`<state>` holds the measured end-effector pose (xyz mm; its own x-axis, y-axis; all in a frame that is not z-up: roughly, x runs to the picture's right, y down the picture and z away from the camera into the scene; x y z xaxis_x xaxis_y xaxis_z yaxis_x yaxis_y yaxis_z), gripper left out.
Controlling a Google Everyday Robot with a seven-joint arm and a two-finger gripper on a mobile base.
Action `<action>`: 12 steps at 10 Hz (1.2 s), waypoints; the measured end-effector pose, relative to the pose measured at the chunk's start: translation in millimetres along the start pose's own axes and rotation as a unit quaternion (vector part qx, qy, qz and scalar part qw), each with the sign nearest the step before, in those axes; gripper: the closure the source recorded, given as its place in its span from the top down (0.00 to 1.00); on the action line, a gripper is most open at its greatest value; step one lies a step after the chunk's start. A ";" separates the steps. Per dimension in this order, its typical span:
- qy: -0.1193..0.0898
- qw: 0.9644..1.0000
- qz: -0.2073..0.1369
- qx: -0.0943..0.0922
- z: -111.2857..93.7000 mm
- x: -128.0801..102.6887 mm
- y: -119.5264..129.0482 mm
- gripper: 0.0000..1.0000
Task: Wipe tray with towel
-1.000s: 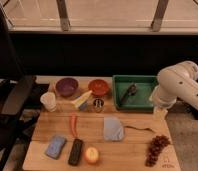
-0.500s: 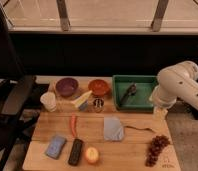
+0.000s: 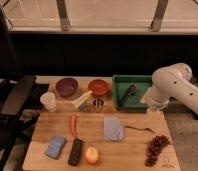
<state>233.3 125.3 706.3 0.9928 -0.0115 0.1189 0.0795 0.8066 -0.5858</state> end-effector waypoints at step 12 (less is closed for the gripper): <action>-0.087 0.992 -0.085 -0.020 64.1 -102.9 9.0 0.65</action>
<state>126.2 171.7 740.2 0.9346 -0.0398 0.3535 0.2513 0.7772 -0.5769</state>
